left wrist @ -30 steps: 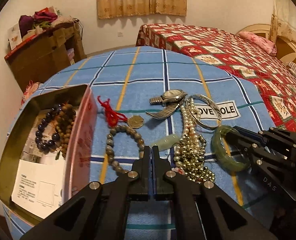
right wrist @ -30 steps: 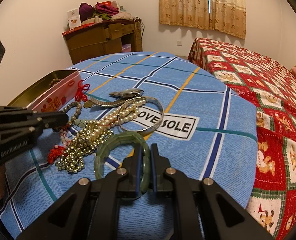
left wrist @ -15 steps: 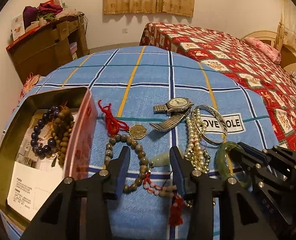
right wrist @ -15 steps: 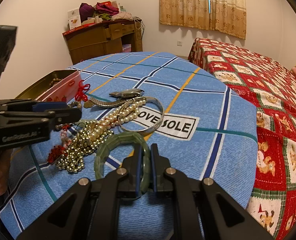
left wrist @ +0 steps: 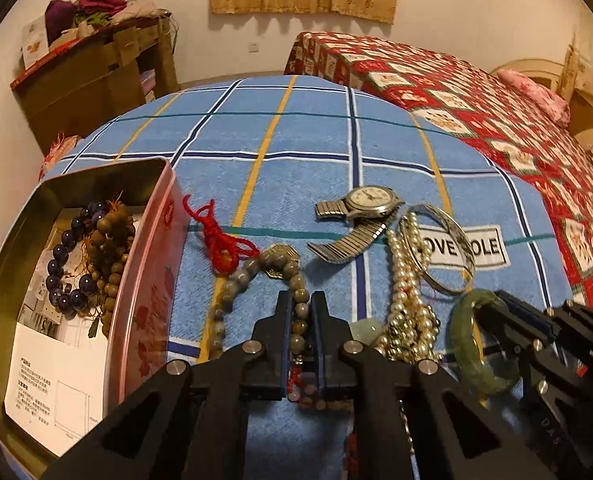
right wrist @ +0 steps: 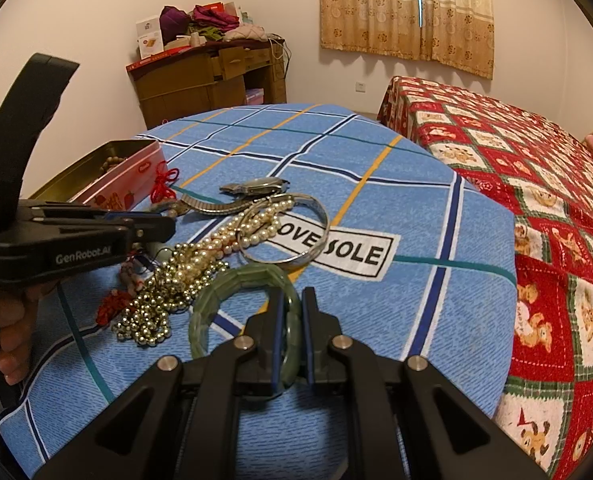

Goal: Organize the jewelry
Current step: 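Carry the grey bracelet and jade bangle over the tin and open both tools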

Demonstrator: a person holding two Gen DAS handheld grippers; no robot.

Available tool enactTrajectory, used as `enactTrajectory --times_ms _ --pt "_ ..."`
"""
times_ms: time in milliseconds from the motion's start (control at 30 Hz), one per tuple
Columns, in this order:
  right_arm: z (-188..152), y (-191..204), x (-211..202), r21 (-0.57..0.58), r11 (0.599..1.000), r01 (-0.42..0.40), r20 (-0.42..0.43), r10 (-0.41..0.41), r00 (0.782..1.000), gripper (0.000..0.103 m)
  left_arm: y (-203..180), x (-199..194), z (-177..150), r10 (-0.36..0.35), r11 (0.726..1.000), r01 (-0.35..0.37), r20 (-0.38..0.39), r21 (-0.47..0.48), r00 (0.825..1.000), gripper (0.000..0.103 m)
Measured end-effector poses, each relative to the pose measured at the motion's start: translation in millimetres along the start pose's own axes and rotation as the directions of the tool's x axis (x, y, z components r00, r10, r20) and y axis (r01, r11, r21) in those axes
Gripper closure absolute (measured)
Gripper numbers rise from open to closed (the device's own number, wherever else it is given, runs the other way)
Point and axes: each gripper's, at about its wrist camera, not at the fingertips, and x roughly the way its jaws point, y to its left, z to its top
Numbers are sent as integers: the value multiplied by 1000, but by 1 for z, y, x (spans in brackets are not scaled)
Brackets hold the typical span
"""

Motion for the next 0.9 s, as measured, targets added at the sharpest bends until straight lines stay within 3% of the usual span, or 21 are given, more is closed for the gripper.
enactTrajectory --times_ms 100,300,600,900 --pt "0 0 0 0 1000 -1 1 1 1000 92 -1 -7 -5 -15 1000 15 8 3 1000 96" --pt "1 -3 0 32 999 -40 11 40 999 92 1 -41 -12 -17 1000 15 104 16 994 96" --pt "10 -4 -19 42 997 -57 47 55 997 92 17 -100 -7 -63 998 68 247 -11 967 96" --pt "26 5 -40 34 995 -91 94 87 992 92 34 -126 -9 -55 998 63 299 -16 953 96"
